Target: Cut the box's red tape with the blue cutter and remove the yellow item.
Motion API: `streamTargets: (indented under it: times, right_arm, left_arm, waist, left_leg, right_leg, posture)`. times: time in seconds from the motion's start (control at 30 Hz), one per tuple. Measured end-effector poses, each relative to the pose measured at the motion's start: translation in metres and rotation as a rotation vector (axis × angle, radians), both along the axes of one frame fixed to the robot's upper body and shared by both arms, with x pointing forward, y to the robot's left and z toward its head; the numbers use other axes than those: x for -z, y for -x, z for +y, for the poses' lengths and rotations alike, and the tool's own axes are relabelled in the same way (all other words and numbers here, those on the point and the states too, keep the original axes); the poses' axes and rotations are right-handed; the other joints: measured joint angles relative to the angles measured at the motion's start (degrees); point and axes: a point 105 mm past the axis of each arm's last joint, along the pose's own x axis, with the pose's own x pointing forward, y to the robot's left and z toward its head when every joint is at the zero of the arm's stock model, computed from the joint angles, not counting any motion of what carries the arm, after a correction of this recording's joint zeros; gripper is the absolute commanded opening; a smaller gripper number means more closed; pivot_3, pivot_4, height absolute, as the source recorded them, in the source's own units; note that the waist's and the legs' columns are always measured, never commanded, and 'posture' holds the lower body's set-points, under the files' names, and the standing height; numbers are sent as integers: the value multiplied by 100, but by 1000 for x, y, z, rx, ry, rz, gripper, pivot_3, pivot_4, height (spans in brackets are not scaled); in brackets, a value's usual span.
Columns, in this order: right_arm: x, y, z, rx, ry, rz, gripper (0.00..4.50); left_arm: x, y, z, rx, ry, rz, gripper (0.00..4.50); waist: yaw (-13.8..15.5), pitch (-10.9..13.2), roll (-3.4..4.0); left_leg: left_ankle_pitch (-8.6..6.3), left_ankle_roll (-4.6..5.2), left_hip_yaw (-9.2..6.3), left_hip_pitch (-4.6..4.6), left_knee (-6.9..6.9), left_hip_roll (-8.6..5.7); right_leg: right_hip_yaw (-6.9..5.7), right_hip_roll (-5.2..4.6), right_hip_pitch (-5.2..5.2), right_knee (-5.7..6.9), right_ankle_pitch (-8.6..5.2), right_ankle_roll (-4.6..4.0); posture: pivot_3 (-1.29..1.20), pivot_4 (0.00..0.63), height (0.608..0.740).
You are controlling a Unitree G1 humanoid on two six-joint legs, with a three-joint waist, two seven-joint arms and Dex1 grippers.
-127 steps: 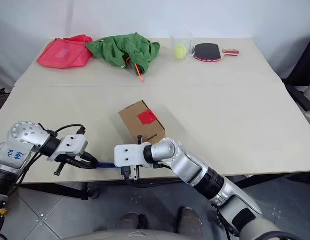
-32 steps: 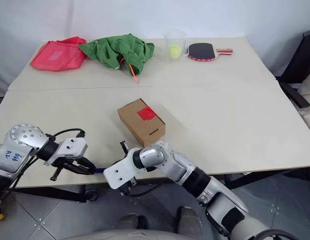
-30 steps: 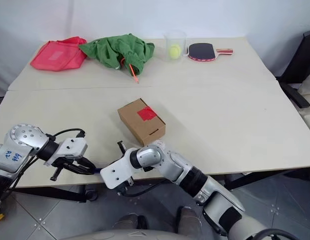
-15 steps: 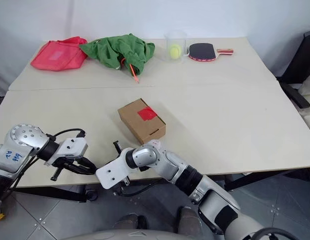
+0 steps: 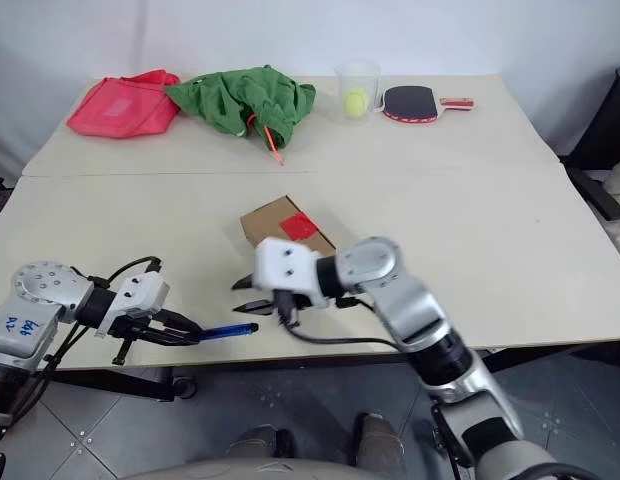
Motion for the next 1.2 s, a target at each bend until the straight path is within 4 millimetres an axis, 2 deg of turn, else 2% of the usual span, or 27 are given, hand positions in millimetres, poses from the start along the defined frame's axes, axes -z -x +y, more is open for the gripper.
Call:
streamTargets:
  times: [0.07,0.2,0.23,0.37,0.57,0.73,0.83,0.93,1.0,1.2]
  right_arm:
    - [-9,-6,-11,40,-18,47,2875]
    - [-40,-20,-36,145,-68,76,4254]
    - [-48,-25,-44,181,-77,86,4484]
    - [-79,-44,-68,342,-95,83,4484]
    - [-99,-61,-82,528,-57,206,4484]
    - [-121,-49,-68,501,-46,369,4484]
    - [-125,-49,-58,486,-56,436,4484]
    - [-126,-46,-44,437,-58,475,4484]
    - [-126,-45,-36,409,-62,502,4484]
    - [-121,-51,-28,418,-61,535,4484]
  left_arm:
    - [-4,-5,-1,-14,33,-50,409]
    - [-15,-18,0,-63,109,-174,409]
    - [-21,-25,0,-77,138,-234,409]
    - [-51,-41,-3,-95,211,-454,409]
    - [-86,-53,-12,-79,285,-675,409]
    - [-110,-66,-18,-65,324,-850,409]
    - [-111,-77,-25,-68,355,-904,409]
    - [-109,-83,-45,-31,413,-908,409]
    - [-108,-85,-51,-13,418,-911,409]
    - [-110,-87,-64,29,450,-924,409]
  waist:
    - [0,0,0]
    - [0,1,-1]
    - [1,2,-2]
    - [1,3,-4]
    - [-17,3,-4]
    - [-10,2,-4]
    - [-2,3,-4]
    - [4,2,-6]
    - [-7,2,-6]
    - [-28,2,-6]
  left_leg:
    - [0,0,-1,0,0,0]
    - [-1,2,0,-4,-2,-1]
    - [-1,2,2,-5,-1,-1]
    - [-1,3,8,-8,0,-4]
    - [-1,3,16,-13,-3,-3]
    - [-3,5,16,-17,-3,-6]
    - [-3,6,17,-21,-1,-11]
    - [-3,7,13,-27,1,-12]
    - [-3,7,13,-28,-1,-11]
    - [-3,7,13,-27,-3,-11]
  right_leg:
    - [1,-1,-1,0,0,0]
    - [1,-3,-6,-1,0,0]
    - [0,-4,-6,0,0,0]
    - [-2,-8,-7,-2,1,1]
    - [-1,-8,-16,-2,1,1]
    - [-3,-9,-19,-1,3,3]
    - [-3,-11,-19,-4,4,6]
    - [-8,-11,-19,-5,6,10]
    - [-11,-10,-20,-6,6,10]
    - [-12,-10,-20,-7,6,10]
  posture:
    - [0,150,740]
    - [0,150,740]
    - [0,150,740]
    - [0,150,740]
    - [0,150,740]
    - [0,150,740]
    - [0,150,740]
    - [0,150,740]
    - [0,150,740]
    - [0,150,740]
